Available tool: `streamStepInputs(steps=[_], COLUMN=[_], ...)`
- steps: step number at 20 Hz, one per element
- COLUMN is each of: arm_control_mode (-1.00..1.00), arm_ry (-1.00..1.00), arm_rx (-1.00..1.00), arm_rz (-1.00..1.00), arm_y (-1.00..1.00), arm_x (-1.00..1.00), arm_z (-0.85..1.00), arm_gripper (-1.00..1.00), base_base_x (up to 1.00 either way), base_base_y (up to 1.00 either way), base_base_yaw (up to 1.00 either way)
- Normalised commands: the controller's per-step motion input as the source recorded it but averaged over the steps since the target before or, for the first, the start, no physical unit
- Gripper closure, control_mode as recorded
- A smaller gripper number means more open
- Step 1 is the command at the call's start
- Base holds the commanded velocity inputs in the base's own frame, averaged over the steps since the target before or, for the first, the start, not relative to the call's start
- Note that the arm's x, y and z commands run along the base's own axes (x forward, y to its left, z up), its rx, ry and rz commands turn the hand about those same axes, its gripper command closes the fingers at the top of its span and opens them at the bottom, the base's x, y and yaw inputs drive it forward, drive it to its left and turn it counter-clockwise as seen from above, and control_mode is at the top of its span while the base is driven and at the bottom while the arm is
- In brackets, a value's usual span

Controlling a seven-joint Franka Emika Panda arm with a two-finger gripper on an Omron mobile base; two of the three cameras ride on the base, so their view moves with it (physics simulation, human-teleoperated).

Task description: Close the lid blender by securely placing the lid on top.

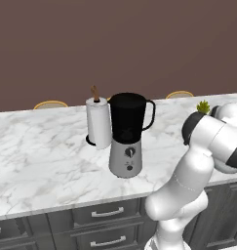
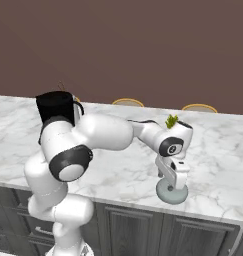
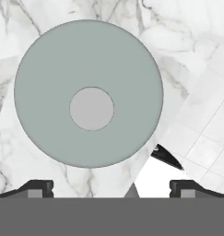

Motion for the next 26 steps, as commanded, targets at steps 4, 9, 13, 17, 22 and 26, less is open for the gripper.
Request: streamStepInputs(steps=[4, 9, 13, 17, 22, 26], arm_control_mode=[-1.0, -1.0, -1.0, -1.0, -1.0, -1.0], arm_ry=[0.0, 0.0, 0.0, 0.0, 0.0, 0.0], arm_rx=[0.02, 0.0, 0.0, 0.0, 0.0, 0.0], arm_rz=[0.0, 0.0, 0.0, 0.0, 0.0, 0.0], arm_y=[-0.01, -0.01, -0.11, -0.14, -0.14, -0.13], arm_x=[0.15, 0.18, 0.12, 0.07, 0.04, 0.05], arm_z=[-0.16, -0.1, -0.09, -0.09, -0.08, -0.13], arm_gripper=[-1.0, -1.0, -1.0, -1.0, -1.0, -1.0], base_base_x=[0.0, 0.0, 0.0, 0.0, 0.0, 0.0], base_base_y=[0.0, 0.0, 0.0, 0.0, 0.0, 0.0], base_base_yaw=[0.0, 0.0, 0.0, 0.0, 0.0, 0.0])
